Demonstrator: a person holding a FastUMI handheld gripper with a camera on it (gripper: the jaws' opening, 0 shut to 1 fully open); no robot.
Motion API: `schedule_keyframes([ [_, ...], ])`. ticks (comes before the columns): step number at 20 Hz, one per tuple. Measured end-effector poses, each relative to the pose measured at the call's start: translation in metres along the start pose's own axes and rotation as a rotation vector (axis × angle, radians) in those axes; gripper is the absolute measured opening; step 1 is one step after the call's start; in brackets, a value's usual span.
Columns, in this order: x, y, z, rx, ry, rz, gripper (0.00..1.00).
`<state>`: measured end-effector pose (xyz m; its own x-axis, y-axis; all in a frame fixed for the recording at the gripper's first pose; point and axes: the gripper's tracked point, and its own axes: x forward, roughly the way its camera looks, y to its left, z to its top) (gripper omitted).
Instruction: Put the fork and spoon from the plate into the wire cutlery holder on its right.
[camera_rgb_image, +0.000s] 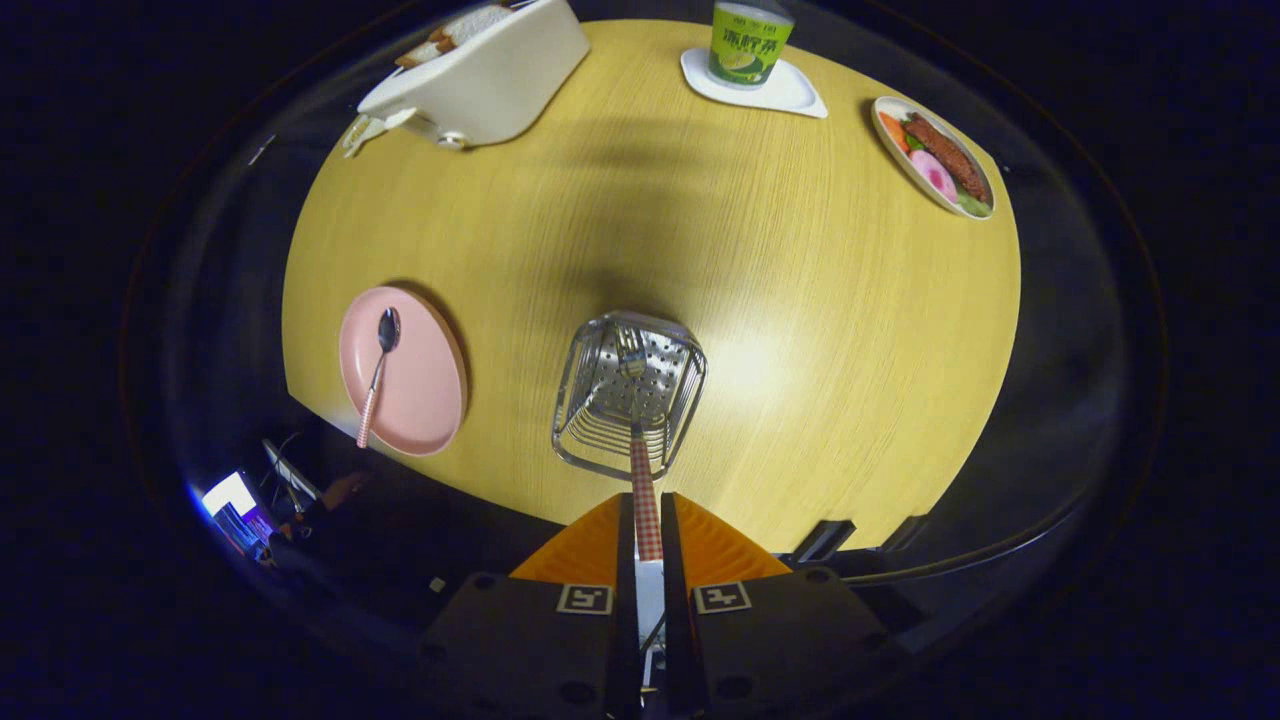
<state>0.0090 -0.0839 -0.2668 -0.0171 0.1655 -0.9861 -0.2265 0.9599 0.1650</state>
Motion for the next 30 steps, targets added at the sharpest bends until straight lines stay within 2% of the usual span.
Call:
schedule_keyframes([
  [4,-0.032,0.052,0.017,0.039,-0.194,0.115,0.22],
  [6,-0.033,0.091,0.016,0.056,-0.234,0.198,0.32],
  [9,-0.021,0.165,0.009,0.104,-0.22,0.344,0.46],
  [12,0.012,0.228,-0.005,0.153,-0.164,0.437,0.46],
  [17,0.092,0.295,-0.019,0.225,-0.064,0.434,0.46],
  [19,0.106,0.311,-0.01,0.246,-0.056,0.42,0.46],
  [24,0.142,0.318,0.0,0.273,-0.059,0.347,0.46],
  [30,0.177,0.319,-0.012,0.319,-0.026,0.324,0.46],
])
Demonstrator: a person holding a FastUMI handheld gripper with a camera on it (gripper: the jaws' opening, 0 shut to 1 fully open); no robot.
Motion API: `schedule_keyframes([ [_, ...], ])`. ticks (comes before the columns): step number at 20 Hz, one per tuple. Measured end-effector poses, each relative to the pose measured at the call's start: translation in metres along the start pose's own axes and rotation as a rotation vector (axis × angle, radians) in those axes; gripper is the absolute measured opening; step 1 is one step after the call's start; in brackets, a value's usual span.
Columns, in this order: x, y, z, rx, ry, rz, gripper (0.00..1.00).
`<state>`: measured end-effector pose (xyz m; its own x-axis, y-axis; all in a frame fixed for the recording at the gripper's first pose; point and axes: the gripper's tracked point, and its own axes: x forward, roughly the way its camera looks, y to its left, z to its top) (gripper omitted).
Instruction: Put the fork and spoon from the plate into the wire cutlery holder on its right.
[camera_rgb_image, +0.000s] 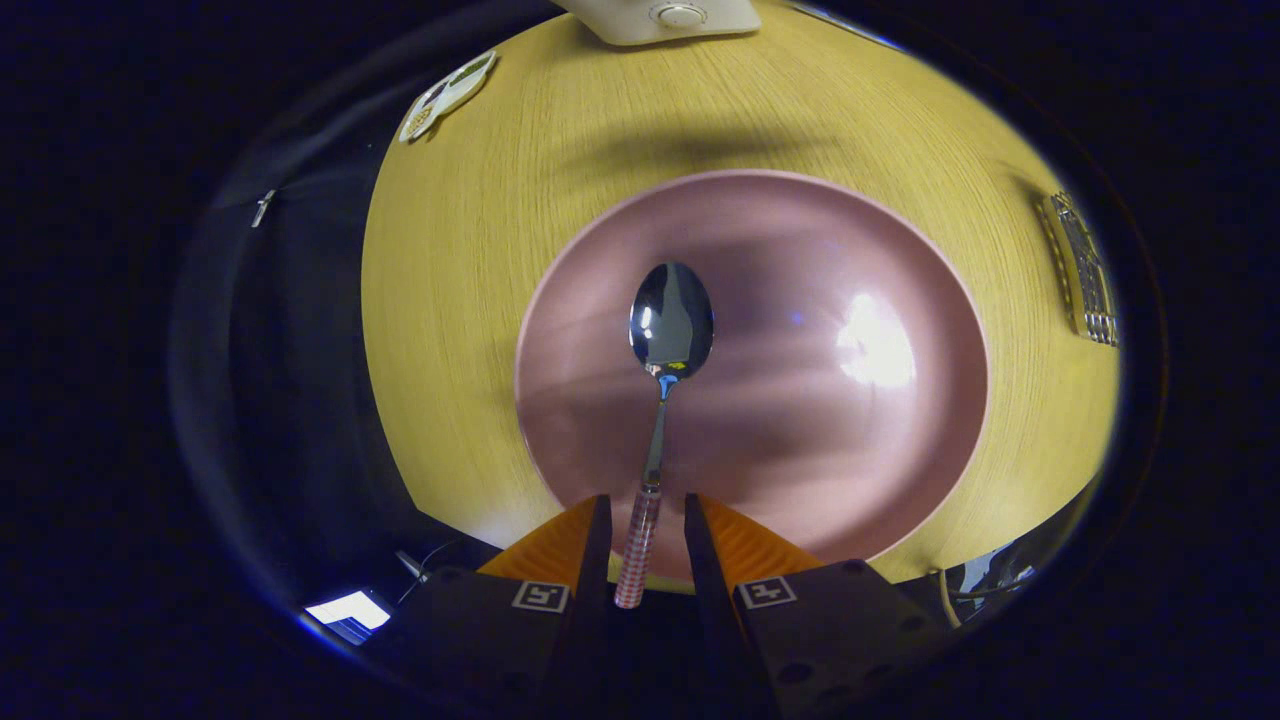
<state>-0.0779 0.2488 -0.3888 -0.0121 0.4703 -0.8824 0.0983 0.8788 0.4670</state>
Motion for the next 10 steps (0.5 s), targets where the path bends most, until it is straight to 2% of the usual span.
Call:
schedule_keyframes([
  [1,0.004,-0.003,0.002,0.002,-0.003,-0.005,0.46],
  [4,0.0,0.001,0.003,0.017,-0.005,0.011,0.15],
  [5,-0.001,0.0,0.0,-0.009,0.013,0.023,0.11],
  [10,-0.06,-0.002,-0.005,-0.094,0.04,0.143,0.12],
])
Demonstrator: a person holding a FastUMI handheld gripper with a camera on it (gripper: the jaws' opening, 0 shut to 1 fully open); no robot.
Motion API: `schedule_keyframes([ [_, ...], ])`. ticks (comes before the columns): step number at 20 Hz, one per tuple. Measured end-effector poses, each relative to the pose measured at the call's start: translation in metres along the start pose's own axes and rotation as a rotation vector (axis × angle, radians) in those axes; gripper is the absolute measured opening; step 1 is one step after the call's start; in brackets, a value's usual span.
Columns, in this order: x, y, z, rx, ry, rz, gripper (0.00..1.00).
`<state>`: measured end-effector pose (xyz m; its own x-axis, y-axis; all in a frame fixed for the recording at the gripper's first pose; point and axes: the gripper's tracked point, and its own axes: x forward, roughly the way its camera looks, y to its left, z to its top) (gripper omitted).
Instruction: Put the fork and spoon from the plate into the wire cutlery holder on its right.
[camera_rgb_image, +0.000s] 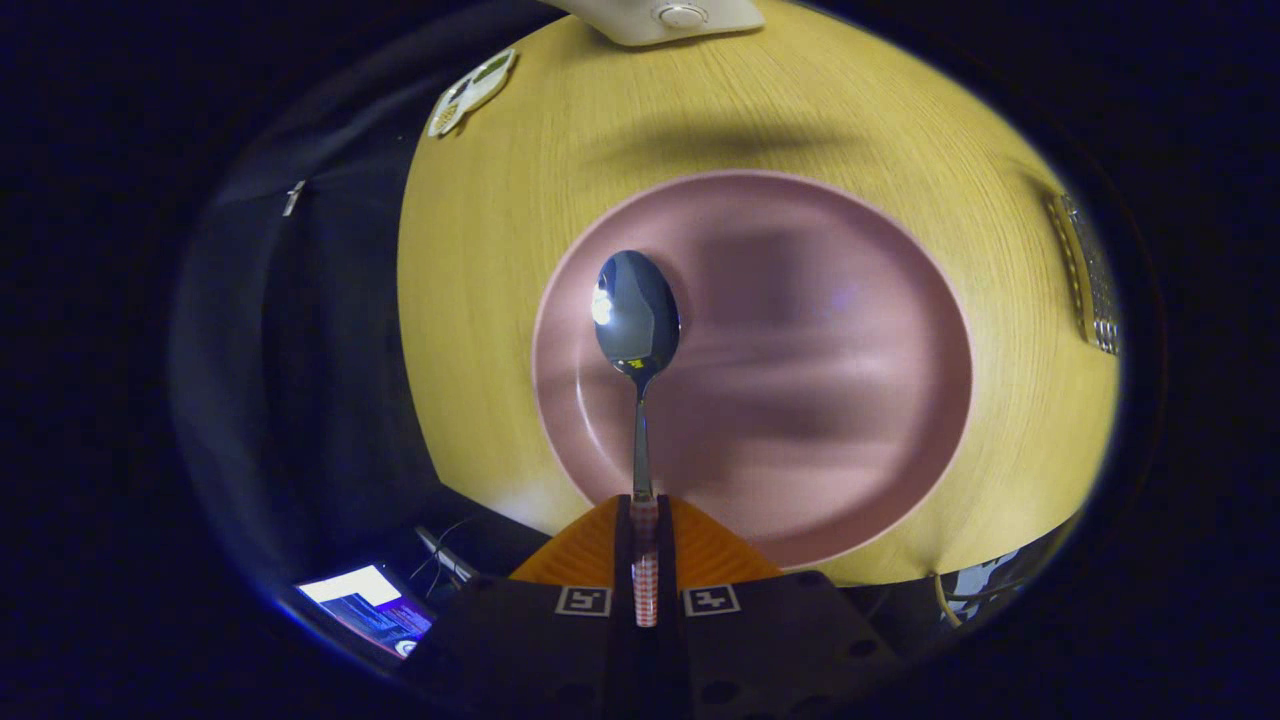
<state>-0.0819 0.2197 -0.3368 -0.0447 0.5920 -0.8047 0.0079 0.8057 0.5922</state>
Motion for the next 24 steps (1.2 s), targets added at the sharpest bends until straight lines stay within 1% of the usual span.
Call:
schedule_keyframes([
  [4,-0.081,-0.008,0.007,-0.088,-0.013,0.038,0.11],
  [6,-0.127,-0.024,0.017,-0.118,-0.029,0.022,0.11],
  [9,-0.185,-0.064,0.029,-0.155,-0.034,-0.059,0.11],
  [12,-0.222,-0.116,0.024,-0.16,0.038,-0.167,0.11],
  [15,-0.244,-0.154,0.016,-0.159,0.153,-0.265,0.11],
  [17,-0.252,-0.172,0.012,-0.146,0.237,-0.302,0.11],
  [21,-0.254,-0.199,0.016,-0.108,0.399,-0.407,0.11],
  [24,-0.248,-0.204,0.023,-0.077,0.488,-0.436,0.11],
])
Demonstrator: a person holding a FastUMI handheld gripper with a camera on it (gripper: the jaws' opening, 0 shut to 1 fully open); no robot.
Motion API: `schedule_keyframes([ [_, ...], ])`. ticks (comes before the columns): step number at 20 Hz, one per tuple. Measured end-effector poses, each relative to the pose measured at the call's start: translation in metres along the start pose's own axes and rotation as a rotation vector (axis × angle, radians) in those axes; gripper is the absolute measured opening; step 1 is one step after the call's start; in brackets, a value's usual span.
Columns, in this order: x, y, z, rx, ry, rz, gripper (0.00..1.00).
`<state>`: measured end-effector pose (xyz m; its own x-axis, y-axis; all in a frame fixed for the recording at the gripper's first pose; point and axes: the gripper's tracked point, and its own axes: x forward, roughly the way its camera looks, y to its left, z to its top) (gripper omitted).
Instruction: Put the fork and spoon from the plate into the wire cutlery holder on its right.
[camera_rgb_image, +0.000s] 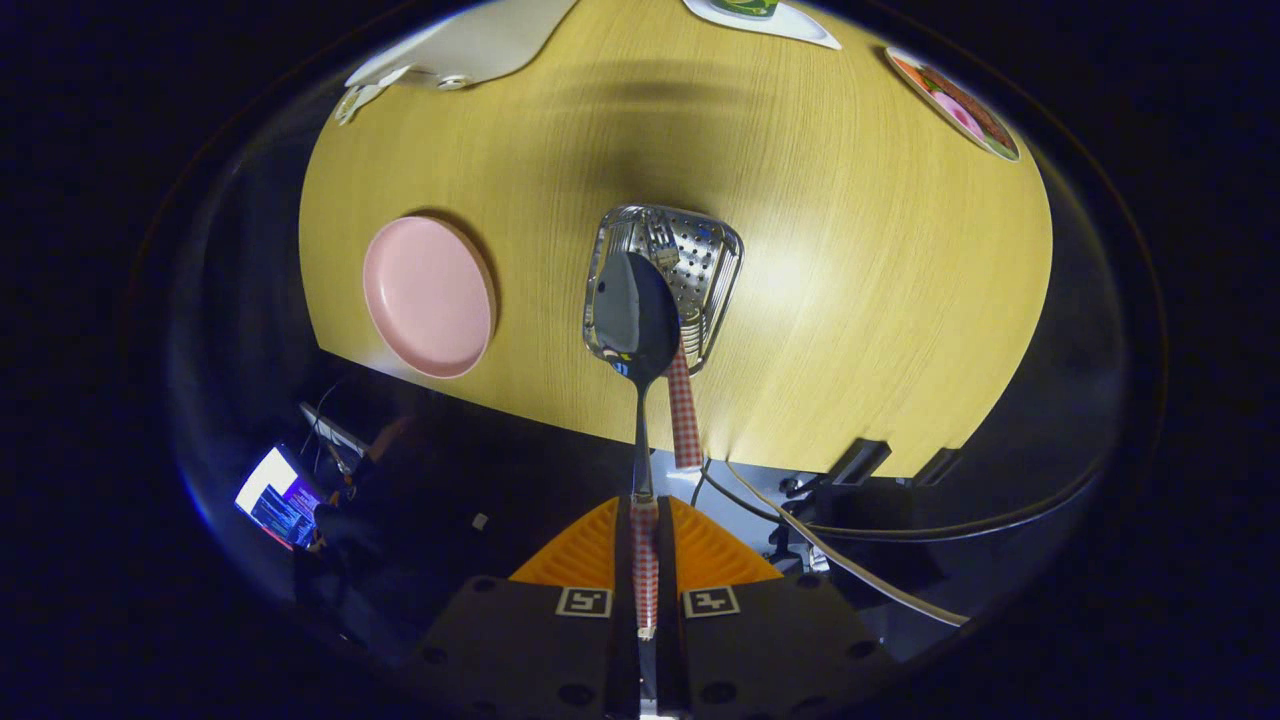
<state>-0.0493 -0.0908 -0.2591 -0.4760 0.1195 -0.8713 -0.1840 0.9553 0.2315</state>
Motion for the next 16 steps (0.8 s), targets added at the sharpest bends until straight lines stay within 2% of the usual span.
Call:
schedule_keyframes([
  [3,0.006,-0.004,0.008,-0.002,0.085,-0.039,0.11],
  [8,0.018,-0.004,0.03,0.005,0.154,-0.071,0.11],
  [16,0.027,-0.005,0.048,0.029,0.179,-0.081,0.14],
])
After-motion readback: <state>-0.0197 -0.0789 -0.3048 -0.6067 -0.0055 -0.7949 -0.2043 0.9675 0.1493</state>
